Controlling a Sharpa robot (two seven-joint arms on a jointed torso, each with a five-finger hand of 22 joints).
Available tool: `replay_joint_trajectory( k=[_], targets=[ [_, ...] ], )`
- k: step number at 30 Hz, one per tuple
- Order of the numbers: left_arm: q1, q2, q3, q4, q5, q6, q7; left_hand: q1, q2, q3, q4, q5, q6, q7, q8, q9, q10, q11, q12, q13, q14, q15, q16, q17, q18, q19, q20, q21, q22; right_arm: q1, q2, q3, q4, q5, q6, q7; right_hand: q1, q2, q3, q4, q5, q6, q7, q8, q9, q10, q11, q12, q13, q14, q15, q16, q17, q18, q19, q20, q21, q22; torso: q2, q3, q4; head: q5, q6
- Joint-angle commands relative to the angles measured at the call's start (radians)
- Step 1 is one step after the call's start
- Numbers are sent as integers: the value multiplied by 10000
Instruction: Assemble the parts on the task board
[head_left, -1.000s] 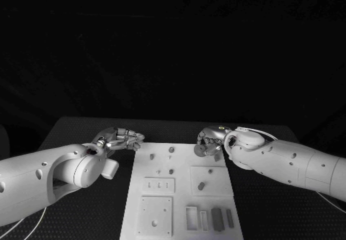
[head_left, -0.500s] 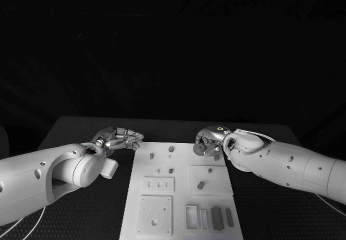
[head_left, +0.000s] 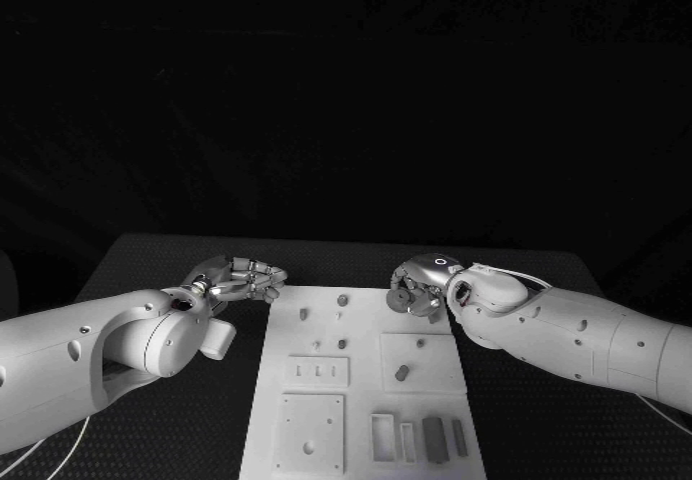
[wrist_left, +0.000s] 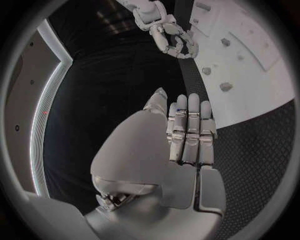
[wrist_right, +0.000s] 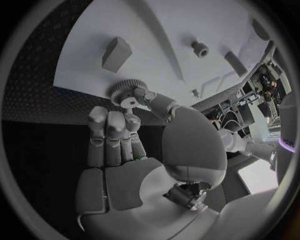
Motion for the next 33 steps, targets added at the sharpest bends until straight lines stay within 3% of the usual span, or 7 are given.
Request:
replay_joint_trajectory(
  k=[1,5,10,12,26,33],
  targets=[
    [15,-7,5,39,-45,121,53,35,-19,34,12,24,-8,48,-45,12,26,68,-50,17,21,25,-57,16,171,-38,4,40,184,-110,-51,-76,178,-337,283,-133,-114,-18,43,13,96,1106,20,63,35,-356,-148,67,-23,21,-66,57,-10,619,83,18,58,72,-2,-1,-2,7,5],
    [16,-18,5,48,-45,116,54,33,-20,33,11,23,-7,49,-48,15,27,68,-52,18,21,25,-60,19,171,-39,4,41,183,-38,-133,-58,468,-521,136,-312,-155,-53,32,33,108,1135,10,72,41,-331,-159,68,-42,38,-75,60,-16,619,105,12,70,67,-4,-7,3,-3,13],
    [16,-13,6,46,-45,115,62,29,-19,34,12,22,-7,51,-51,18,28,68,-55,20,22,25,-63,23,171,-41,4,42,182,15,-227,51,948,-1086,-429,-1177,-206,-144,41,112,72,1166,-4,75,46,-281,-172,67,-78,74,-86,62,-32,619,147,-1,83,53,-6,-10,9,-30,32],
    [16,-11,6,46,-45,113,63,29,-19,34,11,22,-7,51,-52,20,28,69,-55,20,22,25,-63,24,171,-42,4,43,182,51,-261,61,1093,-1269,-567,-1373,-171,-264,165,220,-168,1228,-25,88,54,-227,-195,52,-130,115,-103,50,-62,619,182,-16,84,30,-4,-4,9,-13,32],
    [16,6,5,11,-45,113,64,27,-18,37,10,22,-6,52,-60,28,30,69,-62,24,22,25,-72,34,172,-45,4,46,180,133,-415,247,2448,-1848,-823,-1782,-193,-395,271,393,-444,1342,-65,113,72,-136,-230,40,-205,196,-132,36,-109,619,249,-38,110,6,-1,7,15,64,64],
    [16,16,5,-3,-45,110,73,24,-20,37,10,22,-5,53,-65,33,30,70,-67,26,23,26,-76,39,172,-47,5,47,179,131,80,246,2568,-2235,-816,-1880,-208,-422,285,397,-533,1328,-66,95,67,-116,-233,32,-225,217,-138,30,-123,619,260,-48,117,3,-1,-5,-8,101,81]
  ],
)
